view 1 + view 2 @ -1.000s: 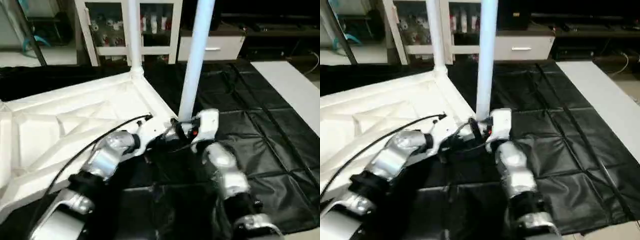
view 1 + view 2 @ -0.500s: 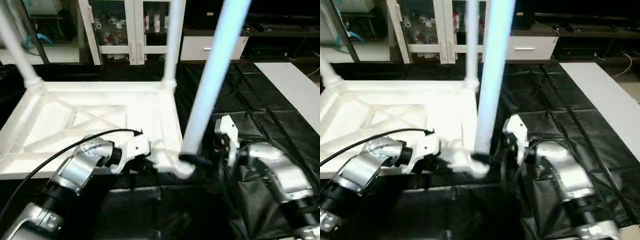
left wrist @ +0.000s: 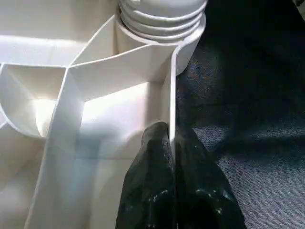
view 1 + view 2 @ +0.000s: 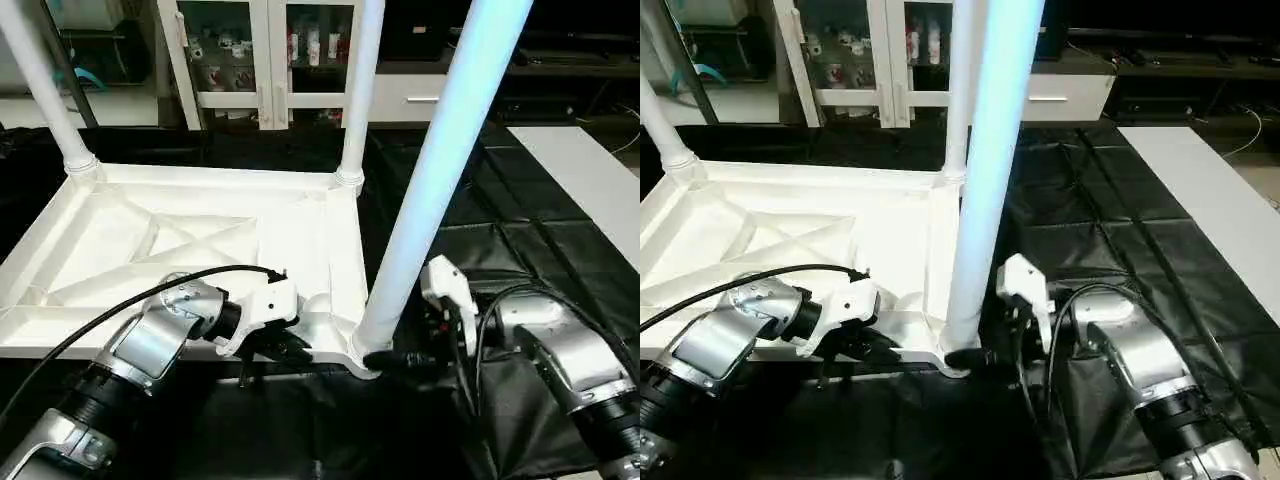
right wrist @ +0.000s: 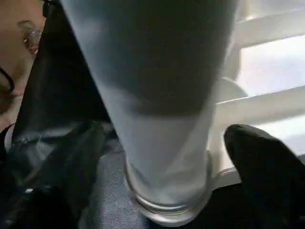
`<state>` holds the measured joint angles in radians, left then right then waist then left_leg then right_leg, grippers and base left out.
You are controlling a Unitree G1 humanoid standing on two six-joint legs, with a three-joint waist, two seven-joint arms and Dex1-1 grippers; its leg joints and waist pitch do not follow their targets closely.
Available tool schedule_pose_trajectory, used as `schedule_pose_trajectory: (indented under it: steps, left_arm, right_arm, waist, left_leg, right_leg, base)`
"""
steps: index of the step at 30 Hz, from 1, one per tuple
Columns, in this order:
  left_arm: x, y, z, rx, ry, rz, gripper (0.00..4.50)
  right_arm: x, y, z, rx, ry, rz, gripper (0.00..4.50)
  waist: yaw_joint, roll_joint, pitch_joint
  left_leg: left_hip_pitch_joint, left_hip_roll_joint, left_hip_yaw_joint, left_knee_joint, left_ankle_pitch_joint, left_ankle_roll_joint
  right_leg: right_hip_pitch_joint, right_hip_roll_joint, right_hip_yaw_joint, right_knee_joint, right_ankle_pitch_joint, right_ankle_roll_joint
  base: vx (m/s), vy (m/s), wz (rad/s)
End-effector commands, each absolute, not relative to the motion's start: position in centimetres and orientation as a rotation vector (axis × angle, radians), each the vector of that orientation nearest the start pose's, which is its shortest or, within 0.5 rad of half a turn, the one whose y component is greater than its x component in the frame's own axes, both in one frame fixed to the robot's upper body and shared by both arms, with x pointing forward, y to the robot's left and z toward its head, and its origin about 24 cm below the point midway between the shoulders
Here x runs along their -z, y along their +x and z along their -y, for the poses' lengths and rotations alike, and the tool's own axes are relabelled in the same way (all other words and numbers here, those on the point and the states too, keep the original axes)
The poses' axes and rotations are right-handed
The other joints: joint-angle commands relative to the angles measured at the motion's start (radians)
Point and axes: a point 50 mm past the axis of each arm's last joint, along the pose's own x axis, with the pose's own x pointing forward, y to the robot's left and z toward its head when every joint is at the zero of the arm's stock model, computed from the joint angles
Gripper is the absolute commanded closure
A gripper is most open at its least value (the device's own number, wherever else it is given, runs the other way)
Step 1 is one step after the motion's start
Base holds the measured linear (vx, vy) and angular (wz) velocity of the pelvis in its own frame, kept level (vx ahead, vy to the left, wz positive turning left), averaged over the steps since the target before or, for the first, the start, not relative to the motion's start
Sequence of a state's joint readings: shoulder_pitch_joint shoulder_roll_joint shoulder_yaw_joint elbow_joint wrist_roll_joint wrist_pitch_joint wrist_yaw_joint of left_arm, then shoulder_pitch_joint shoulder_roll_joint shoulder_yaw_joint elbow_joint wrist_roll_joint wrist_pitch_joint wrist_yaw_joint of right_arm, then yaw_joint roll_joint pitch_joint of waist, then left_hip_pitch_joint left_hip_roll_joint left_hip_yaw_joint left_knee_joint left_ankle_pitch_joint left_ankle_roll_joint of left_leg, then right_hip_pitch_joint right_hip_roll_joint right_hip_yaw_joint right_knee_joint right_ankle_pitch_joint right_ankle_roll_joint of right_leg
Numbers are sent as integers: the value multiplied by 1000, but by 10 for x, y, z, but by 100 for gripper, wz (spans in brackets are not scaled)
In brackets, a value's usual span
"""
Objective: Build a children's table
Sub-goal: Rotate leg to tighten
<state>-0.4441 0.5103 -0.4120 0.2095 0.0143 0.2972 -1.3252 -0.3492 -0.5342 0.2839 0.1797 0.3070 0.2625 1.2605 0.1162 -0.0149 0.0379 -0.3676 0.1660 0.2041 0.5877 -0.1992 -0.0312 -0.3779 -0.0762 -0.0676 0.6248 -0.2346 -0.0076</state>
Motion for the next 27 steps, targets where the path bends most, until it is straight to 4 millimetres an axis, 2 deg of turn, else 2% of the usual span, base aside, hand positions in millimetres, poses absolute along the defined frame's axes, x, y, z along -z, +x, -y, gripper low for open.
schedule_pose_trajectory:
  steps: [1, 16, 24, 27]
  left_arm:
    - [-34, 260, -132, 1579, 482, -703, 450]
    - [-33, 260, -133, 1571, 490, -716, 450]
    - [-31, 260, -133, 1575, 499, -727, 450]
    - [-30, 262, -130, 1550, 501, -707, 450]
  right_arm:
    - [-65, 267, 153, -1455, -184, -394, 54]
    - [-56, 268, 154, -1461, -245, -433, 179]
    - [-49, 265, 153, -1473, -257, -455, 220]
    - [-43, 270, 153, -1389, -227, -443, 228]
  waist:
    - [2, -3, -49]
    - [2, -4, -49]
    - [0, -4, -49]
    - [-2, -3, -48]
  left_leg:
    - [17, 82, -39, -64, -97, 71]
    - [18, 82, -39, -64, -111, 60]
    - [19, 81, -39, -65, -123, 55]
    - [20, 81, -40, -67, -145, 44]
  right_leg:
    - [38, -94, 58, -60, 36, -275]
    - [38, -93, 57, -61, 16, -271]
    - [39, -93, 57, -62, 10, -271]
    - [38, -93, 58, -65, -19, -269]
  base:
    - [0, 0, 0]
    - [0, 0, 0]
    - [0, 0, 0]
    - [0, 0, 0]
